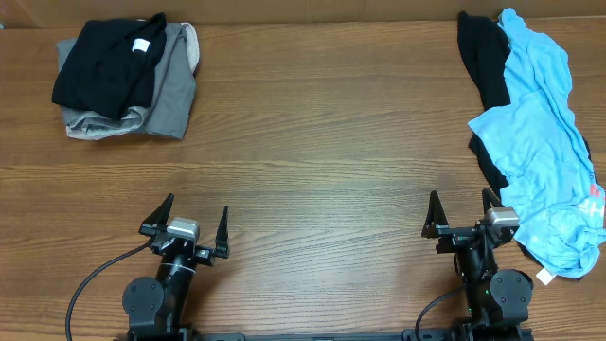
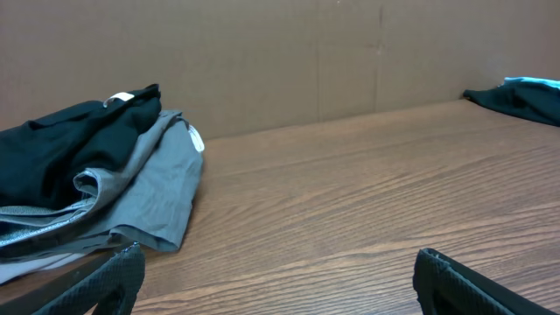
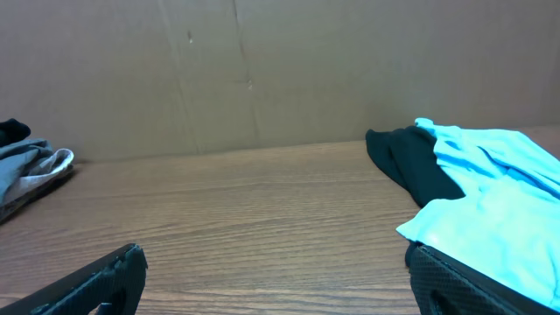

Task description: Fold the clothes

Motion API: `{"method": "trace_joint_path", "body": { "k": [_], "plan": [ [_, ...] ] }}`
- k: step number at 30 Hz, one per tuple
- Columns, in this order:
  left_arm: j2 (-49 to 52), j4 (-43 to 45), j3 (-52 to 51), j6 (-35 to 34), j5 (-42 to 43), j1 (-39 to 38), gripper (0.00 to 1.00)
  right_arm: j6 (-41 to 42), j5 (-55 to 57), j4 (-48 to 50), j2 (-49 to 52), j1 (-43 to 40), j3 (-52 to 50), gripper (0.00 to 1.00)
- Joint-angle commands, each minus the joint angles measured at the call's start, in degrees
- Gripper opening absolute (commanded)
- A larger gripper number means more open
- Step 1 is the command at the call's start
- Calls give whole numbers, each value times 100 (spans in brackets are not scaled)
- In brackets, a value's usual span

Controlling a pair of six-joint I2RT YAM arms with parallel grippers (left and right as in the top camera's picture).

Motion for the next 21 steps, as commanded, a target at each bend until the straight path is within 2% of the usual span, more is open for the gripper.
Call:
{"method": "trace_joint_path", "body": {
  "k": [1,16,21],
  "plan": [
    [-48,20,-20,-116,-17,42,100,-4,138,24,-57,31,-59,100],
    [-48,411,-9,-116,-7,42,100,-157,286,450,-57,20,-57,100],
    [-48,256,162,-120,133,42,100,-243,284,691,-55,20,79,100]
  ]
}}
